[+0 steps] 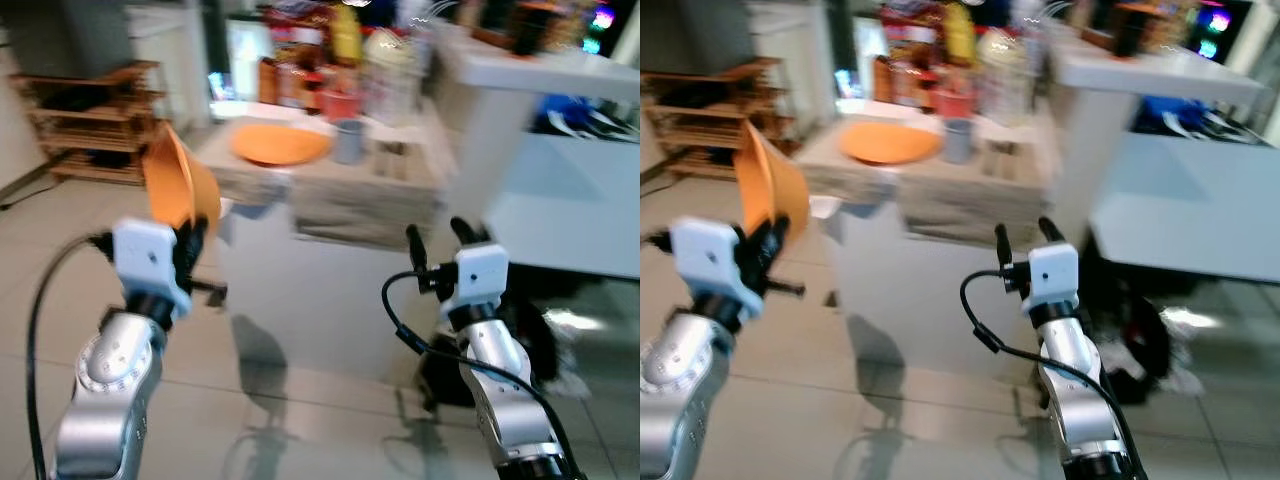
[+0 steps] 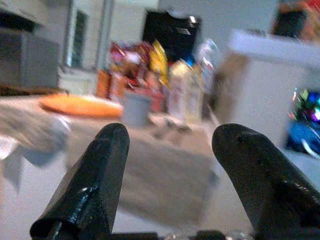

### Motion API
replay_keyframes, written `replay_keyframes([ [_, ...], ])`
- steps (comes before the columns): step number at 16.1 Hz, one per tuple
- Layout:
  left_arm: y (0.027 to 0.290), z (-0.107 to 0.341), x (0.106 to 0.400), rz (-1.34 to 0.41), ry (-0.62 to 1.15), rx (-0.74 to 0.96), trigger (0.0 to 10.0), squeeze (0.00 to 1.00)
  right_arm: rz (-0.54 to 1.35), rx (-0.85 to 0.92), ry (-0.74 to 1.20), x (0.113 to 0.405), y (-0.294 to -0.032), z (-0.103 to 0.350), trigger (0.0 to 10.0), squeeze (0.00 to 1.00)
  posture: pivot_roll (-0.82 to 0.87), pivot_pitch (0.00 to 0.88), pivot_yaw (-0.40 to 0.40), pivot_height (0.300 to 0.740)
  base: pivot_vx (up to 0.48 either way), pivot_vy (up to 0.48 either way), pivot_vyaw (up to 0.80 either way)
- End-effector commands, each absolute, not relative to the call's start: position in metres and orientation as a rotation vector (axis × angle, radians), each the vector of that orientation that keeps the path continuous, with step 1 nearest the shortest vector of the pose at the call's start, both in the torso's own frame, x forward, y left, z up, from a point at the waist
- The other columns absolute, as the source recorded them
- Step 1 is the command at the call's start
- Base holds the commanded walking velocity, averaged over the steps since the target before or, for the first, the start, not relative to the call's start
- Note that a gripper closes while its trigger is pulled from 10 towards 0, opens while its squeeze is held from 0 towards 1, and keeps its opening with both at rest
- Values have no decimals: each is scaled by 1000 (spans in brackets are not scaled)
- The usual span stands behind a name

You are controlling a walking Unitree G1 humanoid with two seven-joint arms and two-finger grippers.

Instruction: Setting the table

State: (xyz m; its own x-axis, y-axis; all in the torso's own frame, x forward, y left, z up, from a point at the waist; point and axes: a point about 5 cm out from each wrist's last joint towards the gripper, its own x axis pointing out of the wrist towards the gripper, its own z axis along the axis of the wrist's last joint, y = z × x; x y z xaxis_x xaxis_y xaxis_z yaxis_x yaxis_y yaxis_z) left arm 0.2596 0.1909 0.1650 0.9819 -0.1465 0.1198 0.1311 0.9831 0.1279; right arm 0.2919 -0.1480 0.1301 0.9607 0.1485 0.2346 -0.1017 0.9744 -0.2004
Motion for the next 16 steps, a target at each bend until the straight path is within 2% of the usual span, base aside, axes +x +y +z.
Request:
replay_keyframes([
  [1, 198, 139, 255, -140, -36, 107, 0, 0, 127, -202, -136, 291, -155, 107, 10000, 0, 23, 0, -2, 740, 0, 0, 0],
  [2, 206, 112, 246, -128, 72, 86, 0, 0, 126, -224, -49, 288, -160, 89, 10000, 0, 24, 0, 0, 740, 0, 0, 0],
  [4, 215, 96, 240, -94, 132, 66, 0, 0, 112, -244, -27, 286, -166, 81, 10000, 0, 23, 0, 5, 740, 0, -231, 0],
  [8, 211, 104, 253, -90, 73, 83, 0, 0, 147, -258, -73, 287, -155, 86, 10000, 0, 22, 0, 4, 740, 0, -451, 0],
  [13, 200, 101, 256, -143, 65, 79, 0, 0, 152, -239, -80, 286, -154, 86, 10000, 0, 9, 0, 8, 740, 0, -436, 0],
  [16, 195, 106, 262, -171, 42, 91, 0, 0, 147, -240, -82, 285, -154, 85, 10000, 0, 9, 0, 13, 740, 261, -400, 0],
])
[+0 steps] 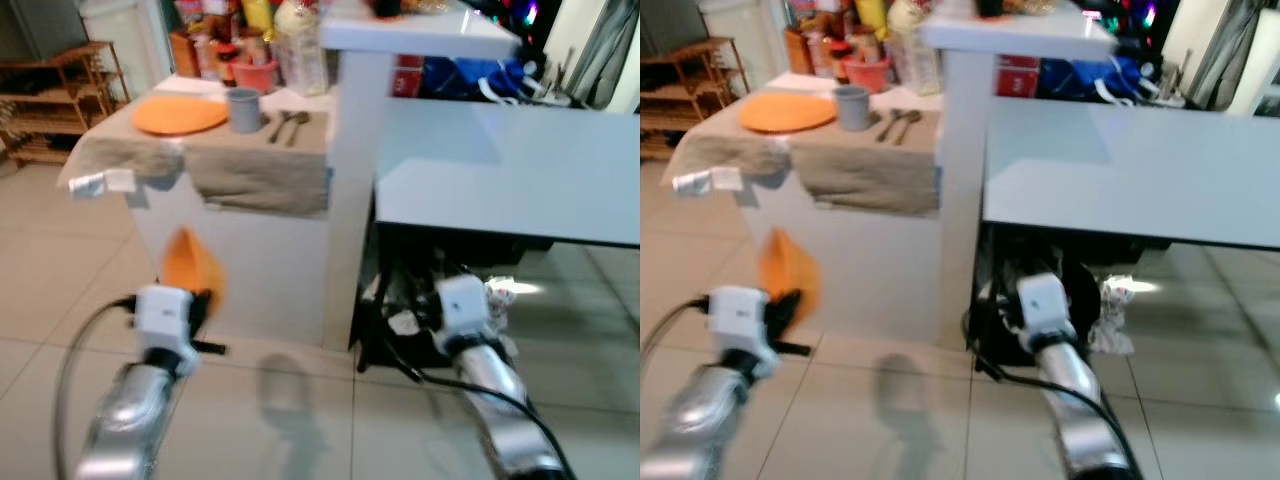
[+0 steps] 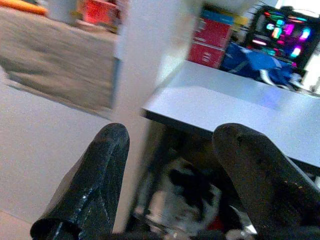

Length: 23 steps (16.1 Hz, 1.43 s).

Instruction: Setting the table

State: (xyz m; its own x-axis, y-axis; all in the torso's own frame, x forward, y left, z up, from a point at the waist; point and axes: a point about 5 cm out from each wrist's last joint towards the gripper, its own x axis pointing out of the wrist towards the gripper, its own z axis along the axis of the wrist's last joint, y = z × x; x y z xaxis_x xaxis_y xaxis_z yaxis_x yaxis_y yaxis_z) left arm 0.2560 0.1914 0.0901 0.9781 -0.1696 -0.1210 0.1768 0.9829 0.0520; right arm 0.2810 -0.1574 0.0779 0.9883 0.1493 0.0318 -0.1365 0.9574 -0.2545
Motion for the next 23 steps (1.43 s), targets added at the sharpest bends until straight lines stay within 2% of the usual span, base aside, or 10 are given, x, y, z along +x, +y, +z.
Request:
replay_keyframes([
  [1, 193, 108, 265, -183, 31, 101, 0, 0, 152, -243, -88, 285, -152, 85, 10000, 0, 9, 0, 15, 740, 266, -398, 0],
  [13, 185, 111, 270, -240, 4, 145, 0, 0, 156, -272, -107, 286, -149, 86, 10000, 0, 4, 0, 19, 740, 290, -379, -144],
  [16, 183, 115, 271, -252, -10, 150, 0, 0, 148, -256, -107, 286, -150, 87, 10000, 0, 3, 0, 21, 740, 304, -368, -681],
  [23, 184, 118, 274, -215, -26, 133, 0, 0, 158, -255, -129, 288, -148, 90, 10000, 0, 4, 0, 18, 740, 319, -354, 0],
])
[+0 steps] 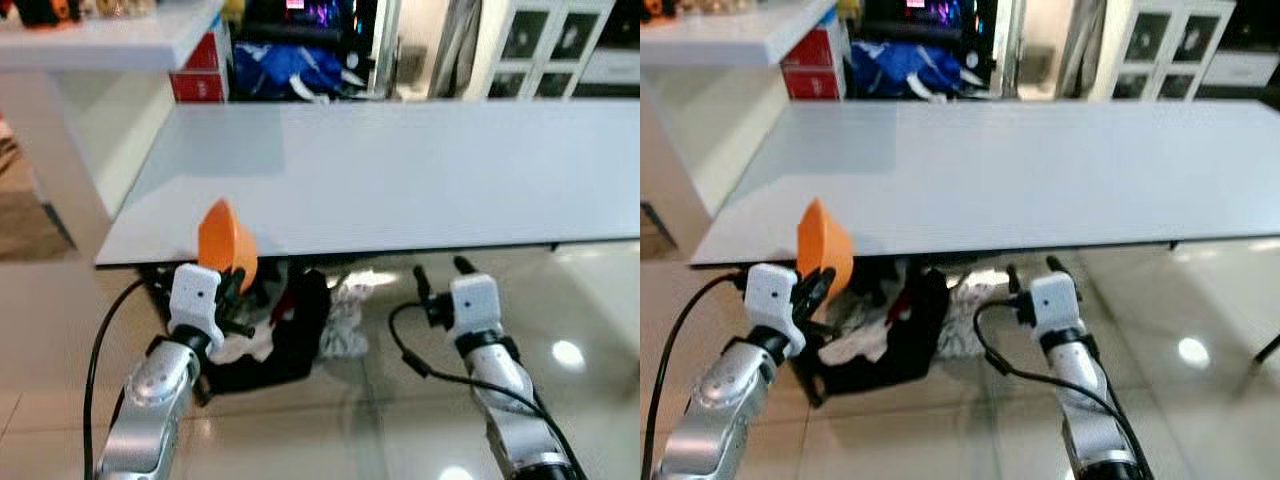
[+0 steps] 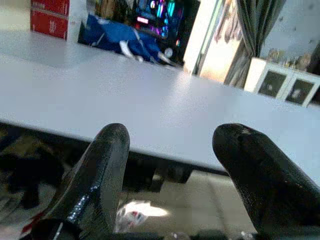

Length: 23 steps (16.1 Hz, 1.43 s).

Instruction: Setting the table

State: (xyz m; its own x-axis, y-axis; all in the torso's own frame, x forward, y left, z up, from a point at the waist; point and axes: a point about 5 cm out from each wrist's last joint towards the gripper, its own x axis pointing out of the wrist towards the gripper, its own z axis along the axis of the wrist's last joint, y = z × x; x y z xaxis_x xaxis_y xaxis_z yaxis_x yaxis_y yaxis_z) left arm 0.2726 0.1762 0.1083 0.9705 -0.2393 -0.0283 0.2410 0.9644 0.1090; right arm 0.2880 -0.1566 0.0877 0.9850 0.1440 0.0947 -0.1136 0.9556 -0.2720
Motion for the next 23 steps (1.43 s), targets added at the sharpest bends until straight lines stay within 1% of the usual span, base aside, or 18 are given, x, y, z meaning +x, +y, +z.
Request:
replay_keyframes([
  [1, 183, 122, 275, -222, -41, 147, 0, 0, 152, -255, -144, 288, -149, 93, 10000, 0, 2, 0, 20, 740, 330, -345, 0],
  [4, 180, 133, 277, -228, -78, 174, 0, 0, 152, -255, -152, 287, -149, 93, 10000, 0, 2, 0, 23, 740, 331, -344, 0],
  [6, 174, 153, 278, -238, -148, 190, 0, 0, 159, -243, -176, 286, -149, 96, 10000, 0, 1, 0, 24, 740, 332, -343, 0],
  [8, 167, 193, 281, -251, -286, 274, 0, 0, 175, -230, -214, 286, -147, 103, 10000, 0, -3, 0, 21, 740, 319, -354, 0],
  [10, 168, 247, 294, -261, -423, 329, 0, 0, 173, -231, -211, 287, -147, 103, 10000, 0, 7, 0, 14, 740, 334, -341, 0],
  [11, 172, 263, 307, -263, -430, 365, 0, 0, 178, -231, -205, 287, -145, 101, 10000, 0, 10, 0, 17, 740, 0, 0, 0],
  [12, 176, 268, 317, -265, -415, 393, 0, 0, 181, -229, -202, 288, -144, 100, 10000, 0, 8, 0, 19, 740, 0, 0, 0],
  [13, 176, 266, 327, -269, -390, 449, 0, 0, 182, -227, -200, 288, -143, 100, 10000, 0, 5, 0, 24, 740, 0, 0, 0],
  [14, 176, 265, 331, -273, -380, 460, 0, 0, 182, -227, -200, 288, -142, 100, 10000, 0, 5, 0, 24, 740, 0, 0, 0],
  [15, 176, 258, 346, -304, -325, 521, 0, 0, 180, -224, -197, 287, -140, 98, 10000, 0, -3, 0, 31, 740, 0, 0, 0],
  [17, 182, 252, 362, -330, -260, 598, 0, 0, 176, -224, -195, 285, -139, 97, 10000, 0, -20, 0, 43, 740, 0, 0, 0],
  [18, 184, 251, 366, -333, -244, 620, 0, 0, 176, -225, -194, 284, -139, 97, 10000, 0, -24, 0, 46, 740, 0, 0, 0],
  [20, 198, 261, 379, -285, -235, 677, 0, 0, 170, -231, -190, 280, -142, 95, 10000, 0, -43, 0, 60, 740, 0, 0, 0],
  [23, 199, 274, 388, -300, -258, 747, 0, 0, 155, -232, -182, 277, -145, 92, 10000, 0, -53, 0, 69, 740, 0, 0, 0],
])
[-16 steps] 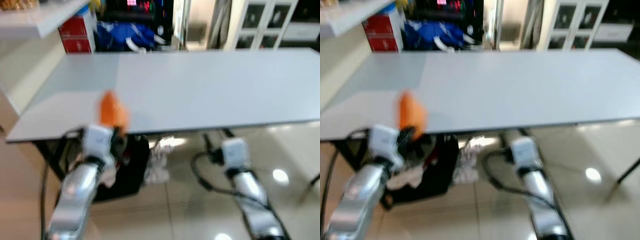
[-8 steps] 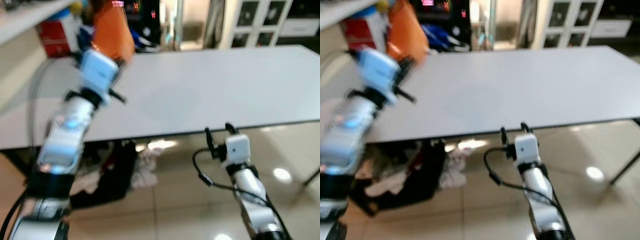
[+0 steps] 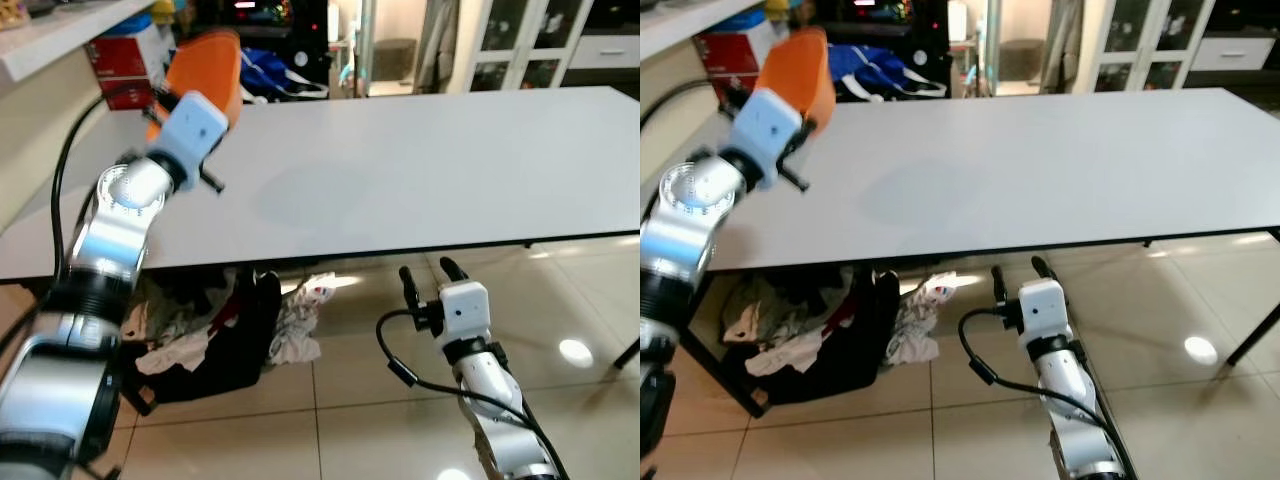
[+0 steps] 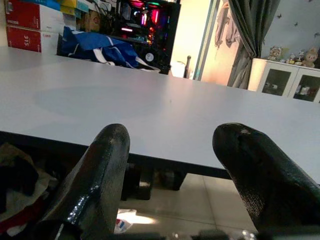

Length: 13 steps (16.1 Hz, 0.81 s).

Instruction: Setting the table

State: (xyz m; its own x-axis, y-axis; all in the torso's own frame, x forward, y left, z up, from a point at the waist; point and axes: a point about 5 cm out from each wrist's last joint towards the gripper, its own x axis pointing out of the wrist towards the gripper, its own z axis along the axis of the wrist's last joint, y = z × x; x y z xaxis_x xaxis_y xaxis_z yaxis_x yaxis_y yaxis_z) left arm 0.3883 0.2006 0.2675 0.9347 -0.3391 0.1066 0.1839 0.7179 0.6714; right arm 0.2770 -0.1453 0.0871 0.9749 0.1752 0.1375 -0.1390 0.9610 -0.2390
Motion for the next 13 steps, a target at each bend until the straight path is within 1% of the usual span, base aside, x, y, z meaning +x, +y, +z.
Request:
replay_keyframes([
  [1, 198, 273, 390, -315, -252, 779, 0, 0, 156, -232, -181, 276, -145, 92, 10000, 0, -53, 0, 68, 740, 0, 0, 0],
  [5, 187, 244, 395, -496, -142, 1030, 0, 0, 124, -204, -210, 277, -148, 100, 10000, 0, -52, 0, 66, 740, 0, 0, 0],
  [6, 190, 229, 396, -557, -59, 1148, 0, 0, 97, -188, -247, 281, -152, 114, 10000, 0, -59, 0, 68, 740, 0, 0, 0],
  [7, 194, 223, 397, -556, -16, 1188, 0, 0, 85, -183, -279, 281, -154, 126, 10000, 0, -65, 0, 69, 740, 0, 0, 0],
  [8, 194, 223, 397, -556, -16, 1188, 0, 0, 85, -183, -279, 281, -154, 126, 10000, 0, -65, 0, 69, 740, 0, 0, 0],
  [9, 199, 229, 402, -496, -2, 1187, 0, 0, 100, -189, -313, 278, -154, 136, 10000, 0, -82, 0, 67, 740, 0, 0, 0],
  [11, 200, 250, 409, -420, -29, 1170, 0, 0, 148, -190, -308, 270, -150, 138, 10000, 0, -91, 0, 60, 740, 0, 0, 0],
  [12, 198, 253, 410, -418, -31, 1168, 0, 0, 161, -185, -295, 268, -150, 136, 10000, 0, -91, 0, 59, 740, 0, 0, 0],
  [13, 194, 251, 411, -432, -19, 1197, 0, 0, 243, -170, -260, 262, -148, 132, 10000, 0, -104, 0, 62, 740, 0, 0, 0],
])
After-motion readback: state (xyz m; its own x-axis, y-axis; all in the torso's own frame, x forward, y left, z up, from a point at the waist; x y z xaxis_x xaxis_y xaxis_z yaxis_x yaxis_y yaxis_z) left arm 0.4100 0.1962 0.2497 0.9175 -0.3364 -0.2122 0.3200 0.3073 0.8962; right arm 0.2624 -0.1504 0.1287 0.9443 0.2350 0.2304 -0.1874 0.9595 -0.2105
